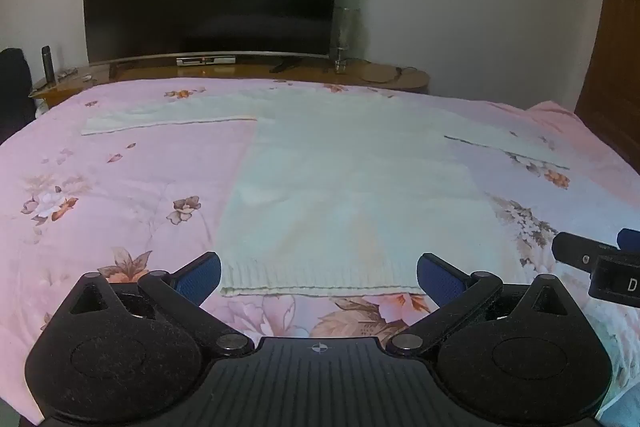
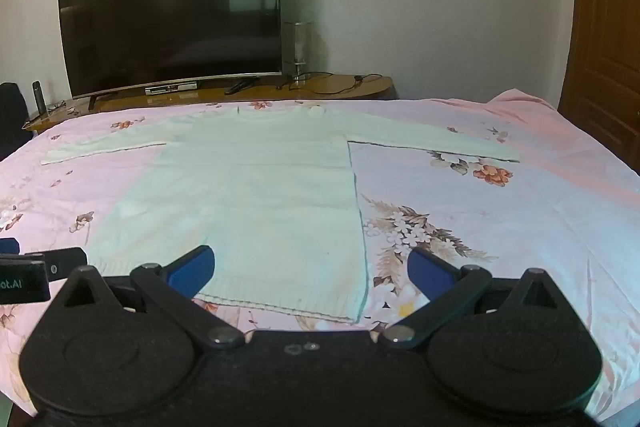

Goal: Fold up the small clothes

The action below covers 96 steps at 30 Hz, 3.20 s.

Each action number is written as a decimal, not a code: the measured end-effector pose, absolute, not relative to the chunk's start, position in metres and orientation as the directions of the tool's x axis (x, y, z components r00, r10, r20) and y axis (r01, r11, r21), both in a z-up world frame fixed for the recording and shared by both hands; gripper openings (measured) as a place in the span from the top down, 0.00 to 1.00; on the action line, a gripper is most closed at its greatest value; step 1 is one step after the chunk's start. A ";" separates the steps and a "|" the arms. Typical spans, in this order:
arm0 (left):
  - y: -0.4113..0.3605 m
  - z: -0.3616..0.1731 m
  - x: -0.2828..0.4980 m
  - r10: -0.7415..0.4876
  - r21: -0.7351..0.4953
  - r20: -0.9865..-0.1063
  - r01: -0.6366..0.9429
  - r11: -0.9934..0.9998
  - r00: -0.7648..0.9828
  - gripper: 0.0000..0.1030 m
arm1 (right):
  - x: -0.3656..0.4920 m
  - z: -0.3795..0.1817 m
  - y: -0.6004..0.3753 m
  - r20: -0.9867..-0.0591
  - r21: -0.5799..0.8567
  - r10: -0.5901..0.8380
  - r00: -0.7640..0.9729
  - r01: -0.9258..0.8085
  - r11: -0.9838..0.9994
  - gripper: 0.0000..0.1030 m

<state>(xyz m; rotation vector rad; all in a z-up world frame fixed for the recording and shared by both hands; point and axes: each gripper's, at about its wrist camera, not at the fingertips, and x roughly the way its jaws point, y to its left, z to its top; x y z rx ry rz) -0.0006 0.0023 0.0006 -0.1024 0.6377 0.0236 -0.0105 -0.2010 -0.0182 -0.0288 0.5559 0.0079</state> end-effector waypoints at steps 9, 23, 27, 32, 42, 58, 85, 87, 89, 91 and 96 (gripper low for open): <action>0.003 0.005 0.000 0.012 -0.078 -0.595 -0.072 0.994 0.804 0.00 | -0.011 -0.015 -0.199 -0.525 -0.025 0.001 0.851 -0.017 1.000 0.00; 0.003 0.010 0.003 0.000 -0.074 -0.590 -0.054 0.996 0.807 0.00 | -0.011 -0.015 -0.199 -0.523 -0.026 0.005 0.853 -0.021 0.999 0.00; 0.003 0.010 0.005 0.005 -0.067 -0.591 -0.056 0.996 0.807 0.00 | -0.006 -0.017 -0.200 -0.523 -0.022 0.007 0.852 -0.022 1.000 0.00; 0.002 0.009 0.004 0.012 -0.063 -0.593 -0.060 0.996 0.805 0.00 | -0.007 -0.017 -0.200 -0.523 -0.022 0.008 0.852 -0.022 1.000 0.00; 0.001 0.009 0.004 0.011 -0.060 -0.591 -0.057 0.997 0.807 0.00 | -0.007 -0.016 -0.199 -0.522 -0.021 0.006 0.853 -0.020 1.000 0.00; 0.004 0.006 0.003 0.008 -0.063 -0.594 -0.057 0.996 0.805 0.00 | -0.007 -0.017 -0.196 -0.525 -0.022 0.007 0.851 -0.021 1.000 0.00; 0.006 0.003 0.000 0.011 -0.068 -0.594 -0.064 0.996 0.804 0.00 | -0.005 -0.018 -0.194 -0.528 -0.022 0.010 0.849 -0.026 0.999 0.00; 0.006 0.003 0.000 0.012 -0.067 -0.594 -0.064 0.996 0.805 0.00 | -0.005 -0.019 -0.192 -0.529 -0.023 0.011 0.849 -0.027 0.999 0.00; 0.006 0.003 0.000 0.012 -0.066 -0.594 -0.064 0.996 0.804 0.00 | -0.005 -0.020 -0.192 -0.530 -0.021 0.012 0.848 -0.027 0.999 0.00; 0.006 0.003 0.000 0.012 -0.066 -0.595 -0.065 0.996 0.803 0.00 | -0.005 -0.021 -0.191 -0.530 -0.021 0.013 0.848 -0.028 0.999 0.00; 0.015 0.001 0.005 -0.040 -0.156 -0.606 -0.070 0.985 0.794 0.00 | -0.005 -0.021 -0.192 -0.533 -0.017 0.021 0.846 -0.035 0.999 0.00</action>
